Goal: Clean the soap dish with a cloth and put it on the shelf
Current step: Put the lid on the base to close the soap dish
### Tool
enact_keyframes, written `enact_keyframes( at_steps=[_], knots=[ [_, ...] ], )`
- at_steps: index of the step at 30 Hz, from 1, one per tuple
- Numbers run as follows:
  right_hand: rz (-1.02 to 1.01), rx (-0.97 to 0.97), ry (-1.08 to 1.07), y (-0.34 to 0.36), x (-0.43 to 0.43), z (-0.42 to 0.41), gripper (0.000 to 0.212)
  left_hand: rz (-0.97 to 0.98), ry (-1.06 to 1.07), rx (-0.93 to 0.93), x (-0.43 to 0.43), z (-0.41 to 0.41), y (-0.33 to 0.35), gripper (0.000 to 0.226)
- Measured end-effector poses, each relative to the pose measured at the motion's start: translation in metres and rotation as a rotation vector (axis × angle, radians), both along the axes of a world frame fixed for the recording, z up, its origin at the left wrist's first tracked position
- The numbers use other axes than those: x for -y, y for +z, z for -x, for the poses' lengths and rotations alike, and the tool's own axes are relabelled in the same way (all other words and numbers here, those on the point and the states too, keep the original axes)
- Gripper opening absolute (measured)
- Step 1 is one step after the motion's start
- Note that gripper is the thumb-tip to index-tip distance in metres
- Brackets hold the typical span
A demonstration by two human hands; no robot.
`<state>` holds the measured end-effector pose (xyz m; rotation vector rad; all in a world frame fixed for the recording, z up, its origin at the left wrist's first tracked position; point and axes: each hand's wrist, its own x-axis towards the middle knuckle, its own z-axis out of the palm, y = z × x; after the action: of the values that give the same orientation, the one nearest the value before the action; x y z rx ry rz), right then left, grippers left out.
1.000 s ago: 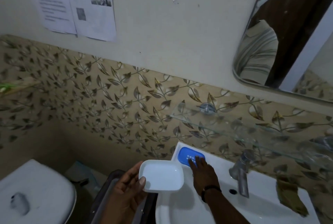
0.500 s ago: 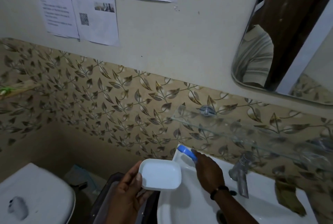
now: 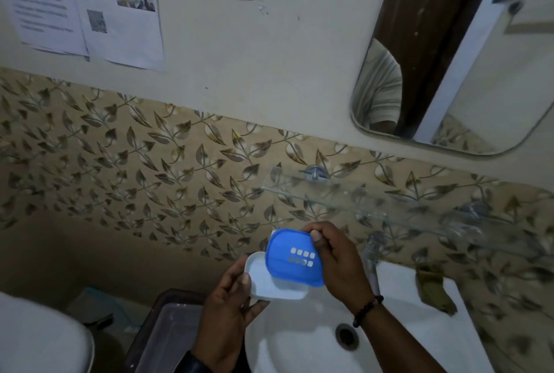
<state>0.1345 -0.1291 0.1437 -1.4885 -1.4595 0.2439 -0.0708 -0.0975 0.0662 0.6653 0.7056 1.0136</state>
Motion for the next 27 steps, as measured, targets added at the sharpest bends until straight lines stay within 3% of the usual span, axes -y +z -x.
enact_keyframes(
  at_steps=[4, 12, 16, 19, 24, 27],
  knots=[
    [0.11, 0.186, -0.066, -0.015, 0.009, 0.016, 0.023, -0.042, -0.068, -0.001, 0.005, -0.007, 0.005, 0.041],
    [0.054, 0.201, -0.191, -0.018, 0.027, 0.032, 0.016, -0.027, -0.182, 0.054, 0.012, -0.014, 0.004, 0.041],
    [0.002, 0.274, -0.223, -0.019, 0.031, 0.035, 0.014, -0.105, -0.197, 0.042, 0.011, -0.018, 0.009, 0.072],
    [-0.006, 0.224, -0.193, -0.018, 0.035, 0.032, 0.012, -0.16, -0.181, 0.007, 0.006, -0.021, 0.007, 0.067],
    [0.158, -0.045, -0.005, -0.003, 0.052, 0.002, 0.047, -0.362, -0.175, 0.005, -0.001, -0.021, 0.023, 0.075],
    [0.242, -0.112, 0.121, 0.014, 0.065, -0.016, 0.067, -0.531, -0.236, -0.026, -0.006, -0.021, 0.037, 0.075]
  ],
)
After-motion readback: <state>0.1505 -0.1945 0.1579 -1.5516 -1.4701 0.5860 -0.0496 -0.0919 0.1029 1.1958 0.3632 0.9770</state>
